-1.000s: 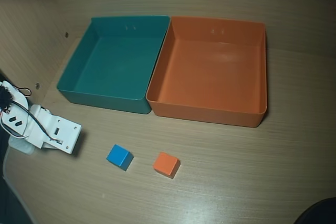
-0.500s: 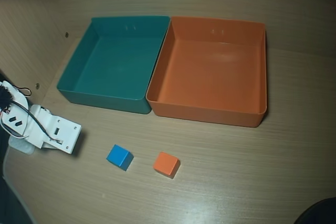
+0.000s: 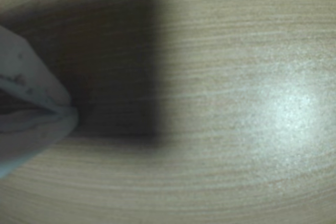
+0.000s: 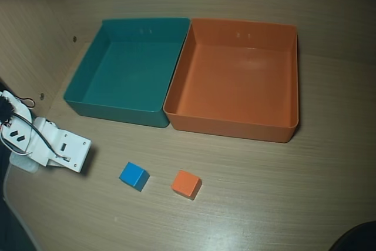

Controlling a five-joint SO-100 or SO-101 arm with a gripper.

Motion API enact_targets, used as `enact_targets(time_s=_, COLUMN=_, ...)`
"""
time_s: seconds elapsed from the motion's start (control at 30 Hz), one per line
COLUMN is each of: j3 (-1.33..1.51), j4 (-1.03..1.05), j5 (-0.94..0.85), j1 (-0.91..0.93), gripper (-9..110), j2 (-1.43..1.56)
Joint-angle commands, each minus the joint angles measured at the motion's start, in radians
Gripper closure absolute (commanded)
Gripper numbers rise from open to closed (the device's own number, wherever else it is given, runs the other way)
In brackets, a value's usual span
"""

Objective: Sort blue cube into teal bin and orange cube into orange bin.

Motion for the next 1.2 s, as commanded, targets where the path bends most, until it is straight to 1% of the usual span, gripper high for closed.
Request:
enact_targets(time_s=0.0, j3=0.063, j4=0.018, j5=0.011, j1=-0.002, gripper=106, j2=0.003)
enact_targets(time_s=1.17, j3=0.063, j4=0.018, j5=0.014, j1=0.006, gripper=106, j2=0.003)
